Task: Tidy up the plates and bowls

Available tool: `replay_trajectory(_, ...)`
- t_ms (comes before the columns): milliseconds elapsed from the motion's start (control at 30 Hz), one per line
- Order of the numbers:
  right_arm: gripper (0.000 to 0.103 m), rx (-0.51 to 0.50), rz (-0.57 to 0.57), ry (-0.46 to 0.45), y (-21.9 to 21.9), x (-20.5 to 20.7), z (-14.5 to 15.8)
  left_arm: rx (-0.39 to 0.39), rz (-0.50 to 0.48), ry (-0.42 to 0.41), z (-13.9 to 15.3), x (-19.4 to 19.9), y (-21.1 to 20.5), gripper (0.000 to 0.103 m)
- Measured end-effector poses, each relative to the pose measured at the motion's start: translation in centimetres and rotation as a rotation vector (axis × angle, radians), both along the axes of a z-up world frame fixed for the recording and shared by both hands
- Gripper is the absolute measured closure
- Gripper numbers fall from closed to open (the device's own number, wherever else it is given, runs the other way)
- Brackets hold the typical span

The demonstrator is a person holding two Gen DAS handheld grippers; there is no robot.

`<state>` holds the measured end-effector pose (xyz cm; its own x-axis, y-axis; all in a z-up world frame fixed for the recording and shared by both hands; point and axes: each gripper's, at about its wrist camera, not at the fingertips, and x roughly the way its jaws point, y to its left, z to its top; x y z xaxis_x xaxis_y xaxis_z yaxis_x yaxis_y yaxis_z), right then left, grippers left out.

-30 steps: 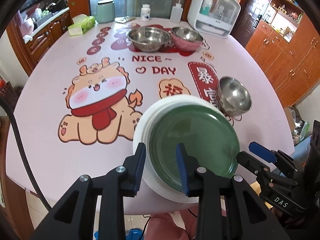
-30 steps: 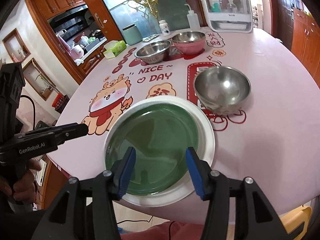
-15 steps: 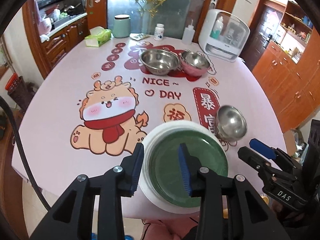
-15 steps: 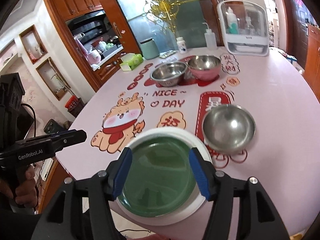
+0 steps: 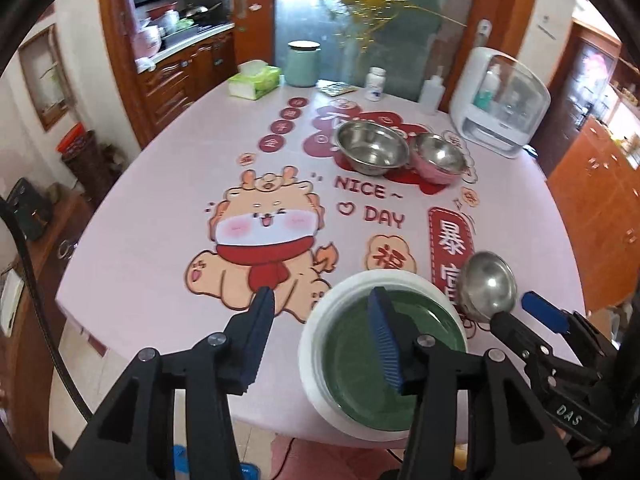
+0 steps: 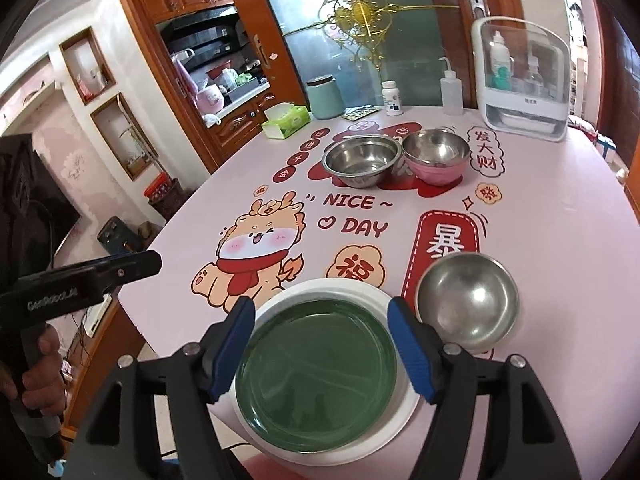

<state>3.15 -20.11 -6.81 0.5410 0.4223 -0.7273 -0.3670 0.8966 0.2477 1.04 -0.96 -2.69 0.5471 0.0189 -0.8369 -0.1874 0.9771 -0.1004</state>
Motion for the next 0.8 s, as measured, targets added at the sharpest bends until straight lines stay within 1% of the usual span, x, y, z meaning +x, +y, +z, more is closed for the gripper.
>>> replay_trajectory(67,0.031,-0.037,-0.008,-0.023,0.4,0.1,0.6,-0.024,-0.003,-0.012,0.6,0.2,0.4,0.054)
replay_trajectory(100,0.03,-0.038,-0.001,-0.033,0.7,0.2,0.9,-0.028,-0.005,-0.018,1.0,0.4,0.7,0.052)
replay_trajectory(133,0.029,-0.041,-0.002,-0.033,0.8,0.3,1.0,-0.024,-0.007,-0.021,1.3,0.6,0.8,0.049)
replay_trajectory(200,0.028,-0.041,-0.015,-0.029,1.3,0.8,1.4,-0.009,-0.014,-0.03,2.0,1.1,1.3,0.048)
replay_trajectory(300,0.028,-0.039,-0.036,-0.018,2.3,1.6,1.7,-0.02,-0.04,-0.04,2.9,2.1,2.3,0.047)
replay_trajectory(367,0.028,-0.043,-0.062,-0.019,3.1,2.1,1.9,-0.026,-0.06,-0.043,3.4,2.7,3.0,0.046)
replay_trajectory(433,0.027,-0.054,-0.096,-0.009,4.0,2.7,2.2,-0.03,-0.08,-0.044,3.9,3.5,4.0,0.043)
replay_trajectory(533,0.026,-0.048,-0.134,0.029,5.4,3.9,2.2,-0.038,-0.124,-0.052,4.8,4.7,5.7,0.042)
replay_trajectory(800,0.026,-0.058,-0.264,0.066,9.5,6.5,2.6,-0.04,-0.217,-0.055,5.4,8.2,10.4,0.04)
